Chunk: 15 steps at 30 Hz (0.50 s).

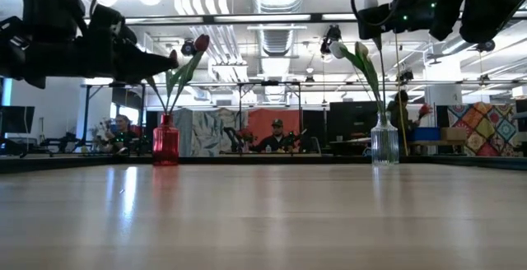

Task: Sort flowers into vase by color
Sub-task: Put the white flower into the transparent vase

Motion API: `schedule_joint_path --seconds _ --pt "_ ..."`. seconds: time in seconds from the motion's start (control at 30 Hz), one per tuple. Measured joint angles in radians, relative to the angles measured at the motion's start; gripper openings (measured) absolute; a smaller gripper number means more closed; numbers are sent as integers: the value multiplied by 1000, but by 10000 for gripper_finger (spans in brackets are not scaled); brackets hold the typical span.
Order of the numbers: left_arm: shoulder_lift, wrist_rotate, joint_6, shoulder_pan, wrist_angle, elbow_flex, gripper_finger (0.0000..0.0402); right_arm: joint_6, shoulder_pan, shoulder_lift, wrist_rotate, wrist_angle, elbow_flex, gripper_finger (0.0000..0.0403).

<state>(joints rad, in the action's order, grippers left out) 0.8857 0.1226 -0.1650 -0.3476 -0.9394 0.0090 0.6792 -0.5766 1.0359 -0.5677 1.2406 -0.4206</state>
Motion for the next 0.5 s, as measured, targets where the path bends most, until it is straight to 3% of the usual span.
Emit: schedule_joint_path --seconds 0.5 --pt "-355 -9 -10 0 365 0 35 -22 0 -1 -110 -62 0 110"
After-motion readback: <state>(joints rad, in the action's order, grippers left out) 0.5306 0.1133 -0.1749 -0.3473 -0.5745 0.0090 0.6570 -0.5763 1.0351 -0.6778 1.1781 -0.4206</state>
